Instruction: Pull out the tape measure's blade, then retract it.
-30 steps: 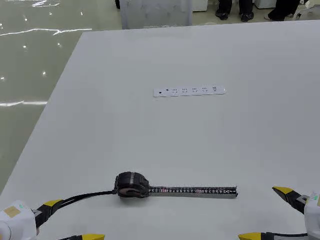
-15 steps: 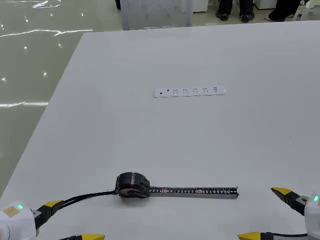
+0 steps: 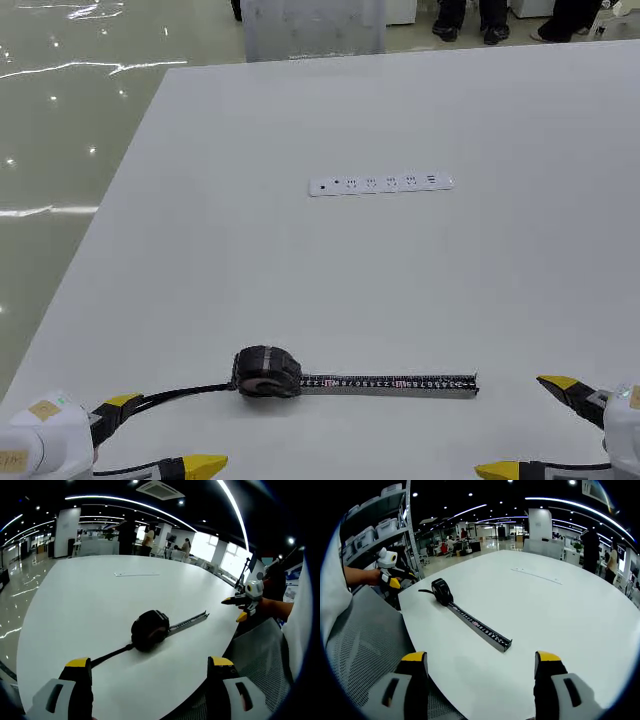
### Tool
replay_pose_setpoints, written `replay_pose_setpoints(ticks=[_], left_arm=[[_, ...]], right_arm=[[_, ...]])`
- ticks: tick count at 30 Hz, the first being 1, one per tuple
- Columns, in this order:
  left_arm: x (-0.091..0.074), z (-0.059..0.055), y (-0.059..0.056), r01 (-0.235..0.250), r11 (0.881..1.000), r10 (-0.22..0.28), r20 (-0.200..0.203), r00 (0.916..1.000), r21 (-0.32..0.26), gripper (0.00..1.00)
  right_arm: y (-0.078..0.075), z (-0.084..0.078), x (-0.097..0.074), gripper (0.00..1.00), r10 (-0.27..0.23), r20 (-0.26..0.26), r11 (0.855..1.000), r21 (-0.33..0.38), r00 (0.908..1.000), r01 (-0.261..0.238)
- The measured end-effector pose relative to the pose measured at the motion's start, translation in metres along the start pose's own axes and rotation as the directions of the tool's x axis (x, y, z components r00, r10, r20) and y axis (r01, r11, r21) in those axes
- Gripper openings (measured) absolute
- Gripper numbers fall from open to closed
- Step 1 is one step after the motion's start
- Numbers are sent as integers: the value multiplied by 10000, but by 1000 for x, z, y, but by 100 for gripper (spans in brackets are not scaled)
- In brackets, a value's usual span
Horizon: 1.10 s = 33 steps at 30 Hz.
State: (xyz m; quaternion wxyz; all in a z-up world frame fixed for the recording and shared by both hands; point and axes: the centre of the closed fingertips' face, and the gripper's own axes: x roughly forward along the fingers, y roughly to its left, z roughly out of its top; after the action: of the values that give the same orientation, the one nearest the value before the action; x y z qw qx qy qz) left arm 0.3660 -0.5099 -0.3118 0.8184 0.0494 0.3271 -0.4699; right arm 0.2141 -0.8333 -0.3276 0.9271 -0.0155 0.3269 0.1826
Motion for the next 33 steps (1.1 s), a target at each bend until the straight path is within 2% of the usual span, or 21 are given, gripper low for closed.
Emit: replay_pose_setpoints(ticks=[6,19,26,33], left_arm=[[8,5,-4,148,9999,-148,-28,9999,78,93],[28,19,-13,276,9993,-273,-116,9996,258,92],[40,30,-19,281,9993,-281,31,9996,230,91],[52,37,-30,295,9990,-290,-158,9995,341,90]], right_arm=[[-3,0,0,86,-19,-95,10000,-72,10000,18],[-9,0,1,86,-82,-201,9999,-118,9998,79],[-15,3,1,86,-206,-67,9998,-85,9998,206],[-18,7,0,86,-247,105,9997,-8,9996,247]])
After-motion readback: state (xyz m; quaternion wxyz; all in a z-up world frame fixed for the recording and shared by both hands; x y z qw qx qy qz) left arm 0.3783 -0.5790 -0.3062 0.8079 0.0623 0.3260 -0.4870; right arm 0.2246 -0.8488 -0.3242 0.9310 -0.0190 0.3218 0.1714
